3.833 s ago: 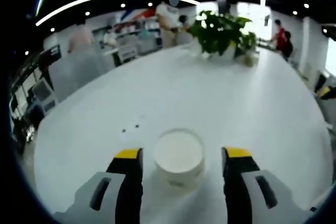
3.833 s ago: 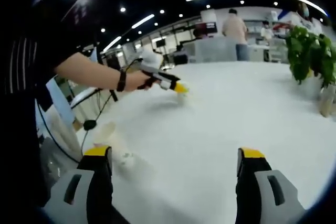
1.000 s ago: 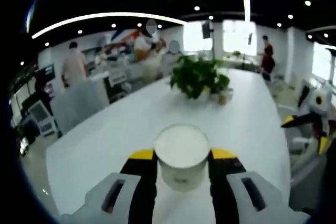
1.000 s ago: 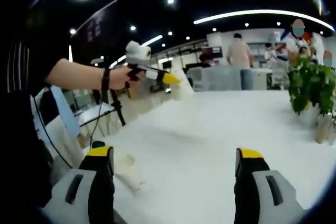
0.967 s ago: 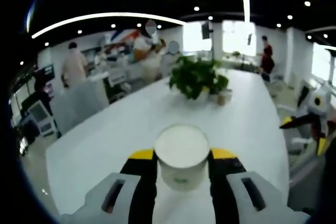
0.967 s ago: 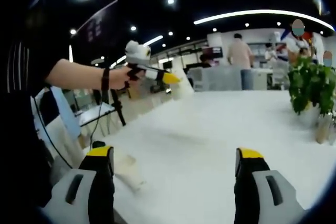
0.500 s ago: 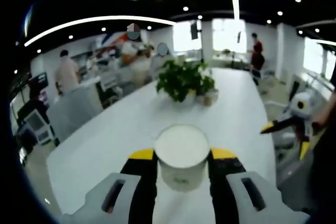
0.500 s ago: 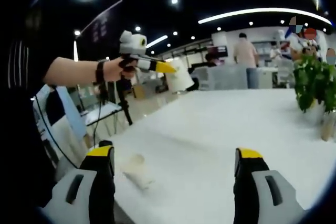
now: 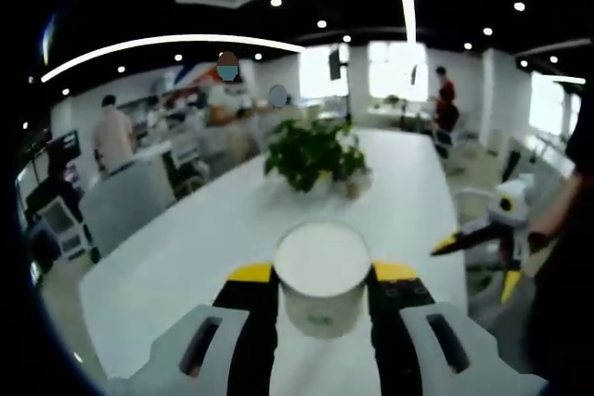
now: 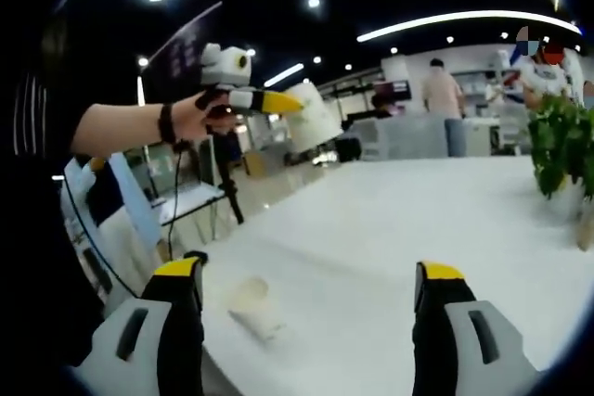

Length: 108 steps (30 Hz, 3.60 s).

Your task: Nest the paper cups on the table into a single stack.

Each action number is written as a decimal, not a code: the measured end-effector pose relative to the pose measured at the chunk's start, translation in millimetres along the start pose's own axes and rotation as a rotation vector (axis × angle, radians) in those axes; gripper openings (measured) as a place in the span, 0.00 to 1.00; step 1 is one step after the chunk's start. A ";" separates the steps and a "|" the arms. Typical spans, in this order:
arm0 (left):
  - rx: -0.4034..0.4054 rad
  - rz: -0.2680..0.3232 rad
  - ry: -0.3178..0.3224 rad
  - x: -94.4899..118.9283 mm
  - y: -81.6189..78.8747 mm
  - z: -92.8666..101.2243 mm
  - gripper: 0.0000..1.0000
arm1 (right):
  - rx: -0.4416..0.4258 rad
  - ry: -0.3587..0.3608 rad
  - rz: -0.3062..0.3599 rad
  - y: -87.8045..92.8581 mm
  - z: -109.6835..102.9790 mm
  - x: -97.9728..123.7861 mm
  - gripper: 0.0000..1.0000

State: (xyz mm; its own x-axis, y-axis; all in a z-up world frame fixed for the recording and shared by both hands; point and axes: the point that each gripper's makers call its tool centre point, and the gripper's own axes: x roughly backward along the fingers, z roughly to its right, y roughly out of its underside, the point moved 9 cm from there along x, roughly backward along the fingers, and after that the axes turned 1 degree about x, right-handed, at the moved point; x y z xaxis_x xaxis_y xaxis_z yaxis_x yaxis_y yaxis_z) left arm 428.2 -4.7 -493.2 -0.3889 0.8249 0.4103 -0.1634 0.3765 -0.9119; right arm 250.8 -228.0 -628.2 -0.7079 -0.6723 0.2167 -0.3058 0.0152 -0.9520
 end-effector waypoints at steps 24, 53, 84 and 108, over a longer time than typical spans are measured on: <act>0.031 -0.048 0.056 21.8 34.7 53.3 0.37 | -0.037 -0.034 0.007 7.6 -17.5 -2.9 0.91; 0.103 -0.092 0.059 33.5 68.9 84.8 0.37 | -0.081 -0.116 0.023 13.1 -35.7 -11.5 0.88; 0.123 -0.097 0.101 28.5 69.4 98.4 0.37 | -0.293 -0.386 0.130 -0.4 -70.1 -49.5 0.59; 0.192 0.014 0.114 46.2 72.0 103.7 0.37 | -0.509 -0.458 0.284 -9.5 -60.3 -41.9 0.45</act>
State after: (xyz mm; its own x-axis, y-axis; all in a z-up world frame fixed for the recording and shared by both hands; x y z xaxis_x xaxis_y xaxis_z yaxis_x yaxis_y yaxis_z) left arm 304.4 16.8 -541.2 -0.2891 0.8761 0.3859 -0.3323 0.2862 -0.8987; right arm 245.0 -155.3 -615.2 -0.5014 -0.8310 -0.2411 -0.4867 0.5012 -0.7155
